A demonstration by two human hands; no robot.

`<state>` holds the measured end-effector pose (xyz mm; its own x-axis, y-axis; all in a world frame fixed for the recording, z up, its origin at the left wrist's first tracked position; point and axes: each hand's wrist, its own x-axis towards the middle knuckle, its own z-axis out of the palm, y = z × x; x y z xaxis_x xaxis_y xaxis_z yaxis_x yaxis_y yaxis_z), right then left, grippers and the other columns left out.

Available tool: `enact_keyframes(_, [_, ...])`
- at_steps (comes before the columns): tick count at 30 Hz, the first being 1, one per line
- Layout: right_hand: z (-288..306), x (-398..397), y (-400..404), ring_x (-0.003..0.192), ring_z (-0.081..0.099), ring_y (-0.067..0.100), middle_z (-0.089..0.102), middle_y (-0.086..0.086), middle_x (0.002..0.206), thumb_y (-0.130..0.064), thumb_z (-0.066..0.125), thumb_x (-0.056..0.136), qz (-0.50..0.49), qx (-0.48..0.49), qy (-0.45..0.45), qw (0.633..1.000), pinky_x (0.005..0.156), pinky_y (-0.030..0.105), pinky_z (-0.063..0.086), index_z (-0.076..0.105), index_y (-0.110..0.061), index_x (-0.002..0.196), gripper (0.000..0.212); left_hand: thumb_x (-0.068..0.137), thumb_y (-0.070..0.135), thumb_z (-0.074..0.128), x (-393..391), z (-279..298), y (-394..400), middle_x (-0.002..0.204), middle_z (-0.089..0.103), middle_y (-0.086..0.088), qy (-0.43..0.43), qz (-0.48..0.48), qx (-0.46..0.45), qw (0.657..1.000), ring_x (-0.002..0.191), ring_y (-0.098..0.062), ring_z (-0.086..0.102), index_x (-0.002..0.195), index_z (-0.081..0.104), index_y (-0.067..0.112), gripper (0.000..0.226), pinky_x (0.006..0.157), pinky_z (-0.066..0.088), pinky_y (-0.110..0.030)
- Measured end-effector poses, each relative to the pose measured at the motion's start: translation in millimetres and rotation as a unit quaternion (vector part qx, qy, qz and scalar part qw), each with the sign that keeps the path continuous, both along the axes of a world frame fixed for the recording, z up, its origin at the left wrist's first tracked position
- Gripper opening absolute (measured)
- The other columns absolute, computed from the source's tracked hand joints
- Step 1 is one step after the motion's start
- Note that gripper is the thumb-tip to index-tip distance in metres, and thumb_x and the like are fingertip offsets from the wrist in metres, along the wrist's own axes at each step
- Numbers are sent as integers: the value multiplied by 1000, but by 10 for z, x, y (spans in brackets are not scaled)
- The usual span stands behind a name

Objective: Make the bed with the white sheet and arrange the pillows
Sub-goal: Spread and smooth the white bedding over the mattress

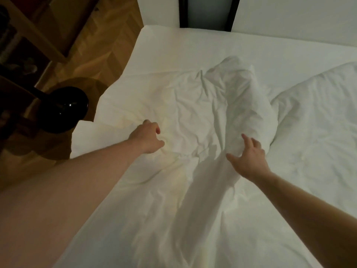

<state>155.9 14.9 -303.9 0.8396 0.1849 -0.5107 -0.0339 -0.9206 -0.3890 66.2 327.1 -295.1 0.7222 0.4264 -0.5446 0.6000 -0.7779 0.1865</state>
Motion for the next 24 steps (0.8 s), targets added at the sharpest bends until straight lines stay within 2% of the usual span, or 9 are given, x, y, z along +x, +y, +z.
enact_keyframes(4, [-510,571,115,154,15,39,3,9,171,-54,78,81,8,-37,-101,994,119,58,30,10,-31,163,110,74,59,78,396,-666,106,149,31,-5,10,29,7,999,131,-30,47,144,42,18,88,107,44,-44])
enact_keyframes(6, [-737,797,79,148,32,41,-4,6,172,-48,83,79,18,-54,-88,995,113,55,38,3,-36,162,117,66,69,79,512,-984,192,158,22,-4,15,54,4,998,140,-30,41,154,27,16,116,114,39,-45])
enact_keyframes(8, [-963,858,-5,138,48,39,16,9,169,-37,79,83,36,-78,-52,995,109,47,42,9,-34,163,107,50,79,78,557,-1272,243,166,9,-3,21,84,-7,996,148,-27,30,160,8,18,144,119,32,-43])
enact_keyframes(10, [-1186,693,-100,129,57,38,53,14,149,-26,66,88,72,-96,-42,992,102,41,45,39,-30,155,72,47,77,80,513,-1527,239,167,8,-3,37,99,-25,994,146,-27,35,161,-4,23,151,115,37,-39])
enact_keyframes(12, [-1350,389,-168,117,63,39,69,14,125,-25,58,91,77,-73,-36,994,90,40,47,62,-29,132,42,63,62,82,420,-1738,176,161,25,-7,37,79,3,996,136,-32,46,160,5,25,129,107,44,-40])
enact_keyframes(13, [-1377,235,-191,112,65,38,72,12,117,-28,56,91,70,-55,-38,995,83,40,46,66,-29,122,33,73,52,79,398,-1795,162,153,37,-10,13,65,32,997,131,-35,50,157,22,25,105,105,46,-42])
enact_keyframes(16, [-1258,-121,-299,97,68,35,74,1,93,-38,54,83,61,-18,-30,998,72,36,45,65,-31,97,19,89,24,59,416,-1650,136,121,68,-6,-85,48,69,993,110,-33,63,116,66,28,27,90,52,-38])
enact_keyframes(21, [-646,-468,-630,105,68,28,75,4,107,-48,49,81,206,-83,123,967,79,34,48,64,-26,94,30,81,23,42,145,-821,31,88,73,-11,-211,3,33,977,88,-37,66,80,68,17,27,69,48,-37])
enact_keyframes(24, [-227,-485,-757,119,63,22,69,1,127,-59,51,82,296,-152,266,905,86,31,45,59,-36,108,36,78,28,42,-335,-341,-22,101,78,-6,-114,-119,-51,985,98,-26,70,95,78,14,43,82,49,-28])
